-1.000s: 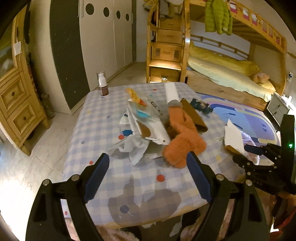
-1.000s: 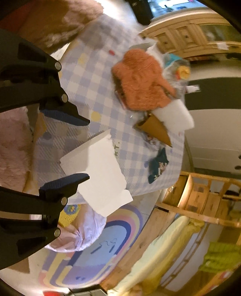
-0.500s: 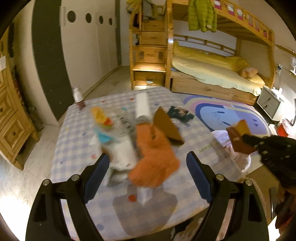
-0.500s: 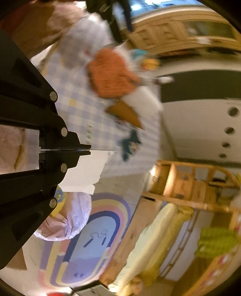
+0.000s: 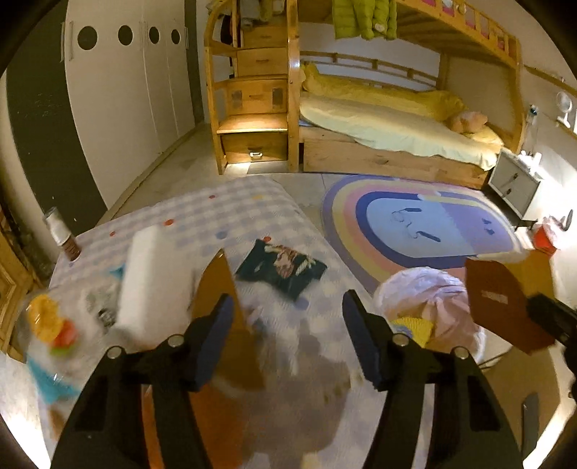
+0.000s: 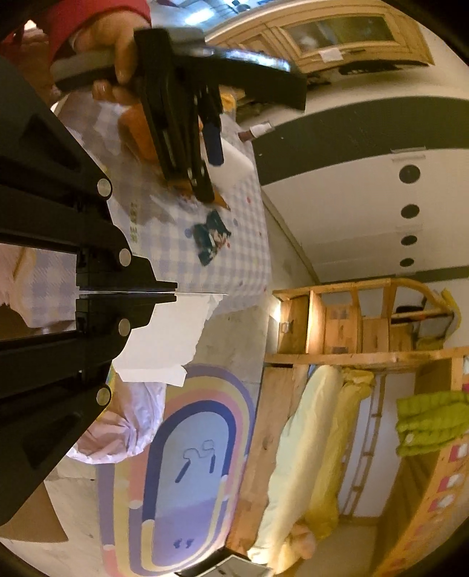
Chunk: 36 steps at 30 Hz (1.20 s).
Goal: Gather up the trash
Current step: 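Grasp the green snack wrapper with the left tool while the right tool carries the foam sheet to the bin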
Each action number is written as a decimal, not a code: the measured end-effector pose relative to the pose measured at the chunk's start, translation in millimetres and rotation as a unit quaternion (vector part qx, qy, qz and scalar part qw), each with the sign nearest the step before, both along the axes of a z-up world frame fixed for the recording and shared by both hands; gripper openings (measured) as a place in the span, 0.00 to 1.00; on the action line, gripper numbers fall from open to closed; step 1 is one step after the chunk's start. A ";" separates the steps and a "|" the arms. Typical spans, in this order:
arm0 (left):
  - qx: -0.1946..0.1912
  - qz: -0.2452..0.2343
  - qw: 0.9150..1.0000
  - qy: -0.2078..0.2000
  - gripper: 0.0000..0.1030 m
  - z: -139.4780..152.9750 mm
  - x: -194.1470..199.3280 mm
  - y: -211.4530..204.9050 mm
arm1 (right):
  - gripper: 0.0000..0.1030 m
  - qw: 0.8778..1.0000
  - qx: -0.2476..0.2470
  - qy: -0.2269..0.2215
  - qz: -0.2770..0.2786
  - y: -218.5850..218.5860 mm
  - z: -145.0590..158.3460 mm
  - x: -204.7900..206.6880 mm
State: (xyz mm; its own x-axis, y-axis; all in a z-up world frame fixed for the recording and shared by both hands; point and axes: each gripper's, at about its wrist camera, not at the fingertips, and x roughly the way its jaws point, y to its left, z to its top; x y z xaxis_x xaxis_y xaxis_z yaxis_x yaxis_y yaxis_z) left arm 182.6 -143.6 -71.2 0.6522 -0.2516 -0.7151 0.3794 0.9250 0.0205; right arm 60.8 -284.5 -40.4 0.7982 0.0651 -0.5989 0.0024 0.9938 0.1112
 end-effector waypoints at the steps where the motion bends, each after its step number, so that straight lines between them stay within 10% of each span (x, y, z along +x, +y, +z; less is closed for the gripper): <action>1: 0.009 0.000 1.000 0.002 0.57 -6.0 9.3 -8.9 | 0.00 1.000 0.003 0.001 -0.002 -3.4 -1.4 2.1; 7: 0.046 0.003 0.999 0.021 0.50 -29.4 39.3 -35.3 | 0.00 1.000 0.015 0.002 -0.012 -22.6 -10.0 12.0; 15: 0.090 -0.015 0.995 0.049 0.10 -54.2 57.7 -48.0 | 0.00 0.999 0.032 0.003 -0.024 -36.6 -17.7 11.1; 26: -0.063 -0.126 0.989 0.040 0.07 1.3 -2.8 -40.3 | 0.00 0.997 0.055 -0.015 -0.056 -65.2 -8.7 -18.4; 36: -0.070 -0.180 0.980 0.036 0.07 -1.5 -38.4 -93.6 | 0.00 0.992 0.112 0.015 -0.058 -94.7 -31.1 -9.4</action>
